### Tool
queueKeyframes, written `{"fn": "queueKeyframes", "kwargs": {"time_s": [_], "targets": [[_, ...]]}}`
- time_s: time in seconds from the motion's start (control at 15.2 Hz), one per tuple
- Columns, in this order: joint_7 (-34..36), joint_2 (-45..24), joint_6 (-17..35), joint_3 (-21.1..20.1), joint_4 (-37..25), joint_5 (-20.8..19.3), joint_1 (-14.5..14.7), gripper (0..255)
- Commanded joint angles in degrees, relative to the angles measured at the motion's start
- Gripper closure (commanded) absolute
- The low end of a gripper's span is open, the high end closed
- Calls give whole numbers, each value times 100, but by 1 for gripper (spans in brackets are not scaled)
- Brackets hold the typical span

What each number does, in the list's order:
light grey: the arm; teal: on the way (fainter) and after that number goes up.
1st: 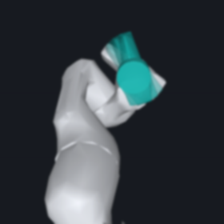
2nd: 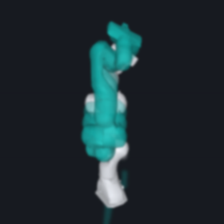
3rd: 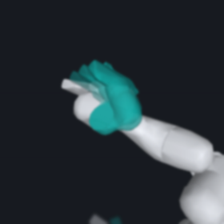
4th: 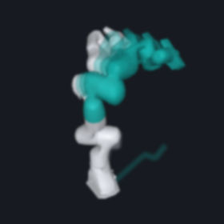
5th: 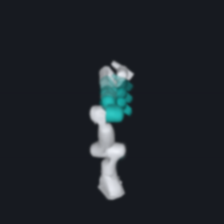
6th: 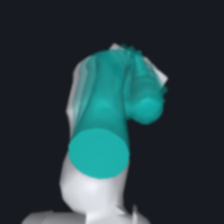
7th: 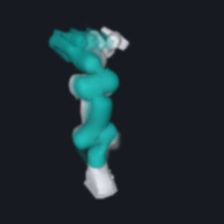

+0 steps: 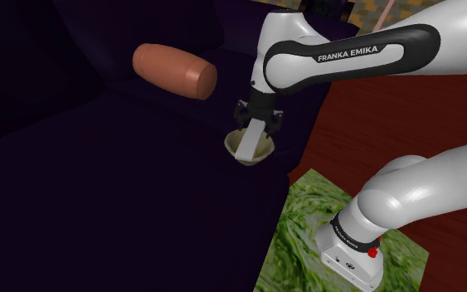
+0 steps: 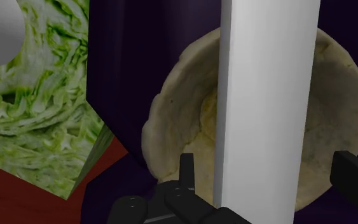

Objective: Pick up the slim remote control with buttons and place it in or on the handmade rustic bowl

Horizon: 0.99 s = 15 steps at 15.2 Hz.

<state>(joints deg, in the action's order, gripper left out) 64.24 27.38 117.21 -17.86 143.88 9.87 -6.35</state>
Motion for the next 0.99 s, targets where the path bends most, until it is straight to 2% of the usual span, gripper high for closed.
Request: {"fn": "queueKeyframes", "kwargs": {"time_s": [0.0, 0.13, 0.4, 0.92], "targets": [[0, 0, 0, 0, 0, 0, 0, 0], [0, 0, 0, 0, 0, 0, 0, 0], [-2, 200, -782, 108, -583, -53, -20, 0], [-2, 200, -781, 108, -582, -53, -19, 0]]}}
